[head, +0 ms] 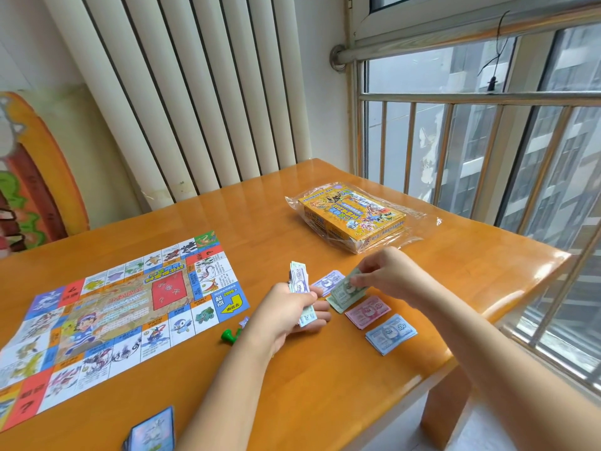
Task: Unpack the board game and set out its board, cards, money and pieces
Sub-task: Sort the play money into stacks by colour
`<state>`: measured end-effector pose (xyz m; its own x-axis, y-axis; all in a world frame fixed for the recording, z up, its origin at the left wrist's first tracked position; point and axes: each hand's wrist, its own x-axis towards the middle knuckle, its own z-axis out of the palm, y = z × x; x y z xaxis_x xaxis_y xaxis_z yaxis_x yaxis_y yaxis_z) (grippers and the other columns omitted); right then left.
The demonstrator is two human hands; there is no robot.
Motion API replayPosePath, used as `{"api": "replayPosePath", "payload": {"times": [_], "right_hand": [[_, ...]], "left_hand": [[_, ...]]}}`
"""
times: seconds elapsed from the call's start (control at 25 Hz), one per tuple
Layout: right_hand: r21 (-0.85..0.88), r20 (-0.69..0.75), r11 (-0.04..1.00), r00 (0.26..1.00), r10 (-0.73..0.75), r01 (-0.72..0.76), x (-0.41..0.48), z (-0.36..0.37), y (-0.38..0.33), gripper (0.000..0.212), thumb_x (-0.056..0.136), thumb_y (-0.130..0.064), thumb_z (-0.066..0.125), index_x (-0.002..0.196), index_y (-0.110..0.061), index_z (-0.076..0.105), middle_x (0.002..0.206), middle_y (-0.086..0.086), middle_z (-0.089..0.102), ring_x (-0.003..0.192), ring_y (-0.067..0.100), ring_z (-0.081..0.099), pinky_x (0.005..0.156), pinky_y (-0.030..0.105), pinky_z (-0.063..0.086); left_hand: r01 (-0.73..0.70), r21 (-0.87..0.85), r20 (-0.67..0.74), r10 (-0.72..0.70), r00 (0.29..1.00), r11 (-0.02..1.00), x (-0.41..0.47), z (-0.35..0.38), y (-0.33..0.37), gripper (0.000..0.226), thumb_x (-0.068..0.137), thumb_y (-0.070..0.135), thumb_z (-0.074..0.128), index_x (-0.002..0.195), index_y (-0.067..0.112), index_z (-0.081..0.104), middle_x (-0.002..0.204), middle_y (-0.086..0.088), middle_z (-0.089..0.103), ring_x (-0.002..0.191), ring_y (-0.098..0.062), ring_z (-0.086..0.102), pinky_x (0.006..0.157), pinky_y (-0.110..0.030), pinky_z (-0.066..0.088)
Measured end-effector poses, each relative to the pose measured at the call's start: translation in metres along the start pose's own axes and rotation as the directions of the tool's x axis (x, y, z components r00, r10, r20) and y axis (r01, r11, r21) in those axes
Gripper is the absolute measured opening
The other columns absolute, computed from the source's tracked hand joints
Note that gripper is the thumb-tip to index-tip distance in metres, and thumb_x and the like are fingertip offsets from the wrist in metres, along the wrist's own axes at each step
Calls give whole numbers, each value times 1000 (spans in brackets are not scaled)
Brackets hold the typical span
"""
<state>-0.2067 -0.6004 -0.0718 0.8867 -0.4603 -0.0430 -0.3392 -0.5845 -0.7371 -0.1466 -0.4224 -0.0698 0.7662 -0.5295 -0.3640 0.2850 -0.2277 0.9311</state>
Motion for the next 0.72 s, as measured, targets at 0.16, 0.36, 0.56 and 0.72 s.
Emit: {"api": "replayPosePath", "payload": {"times": [0.16,0.36,0.56,0.72], "right_hand": [[-132,19,991,1000,-1,4,1,8,-1,10,82,-23,72,88,-15,74,81,3,69,66,12,58,52,19,43],[-294,-29,956,999,-20,11,0,12,-6,23,83,-26,71,103,-15,70,96,1,66,84,14,58,62,20,40],[-374,-36,927,999,28,-40,-4,4,-14,22,89,-15,60,110,-13,65,113,5,61,96,19,55,69,22,39],[-375,24,926,998,51,-38,1,-2,-19,28,88,-1,51,108,-9,69,108,8,65,86,19,54,57,21,41]], "left_hand": [[50,-78,29,-48,998,996,0,1,1,15,98,0,42,93,3,56,86,-20,65,63,-24,67,53,-30,57],[80,-134,33,-77,997,988,0,0,3,16,98,-1,42,91,1,56,89,-24,62,69,-31,64,51,-33,56],[136,-166,52,-129,990,977,0,-6,5,14,97,-1,41,92,-5,53,88,-28,60,74,-37,62,54,-37,57],[198,-221,116,-176,978,955,0,-7,6,15,98,-1,39,98,-10,51,92,-33,59,78,-42,61,73,-51,54]]}}
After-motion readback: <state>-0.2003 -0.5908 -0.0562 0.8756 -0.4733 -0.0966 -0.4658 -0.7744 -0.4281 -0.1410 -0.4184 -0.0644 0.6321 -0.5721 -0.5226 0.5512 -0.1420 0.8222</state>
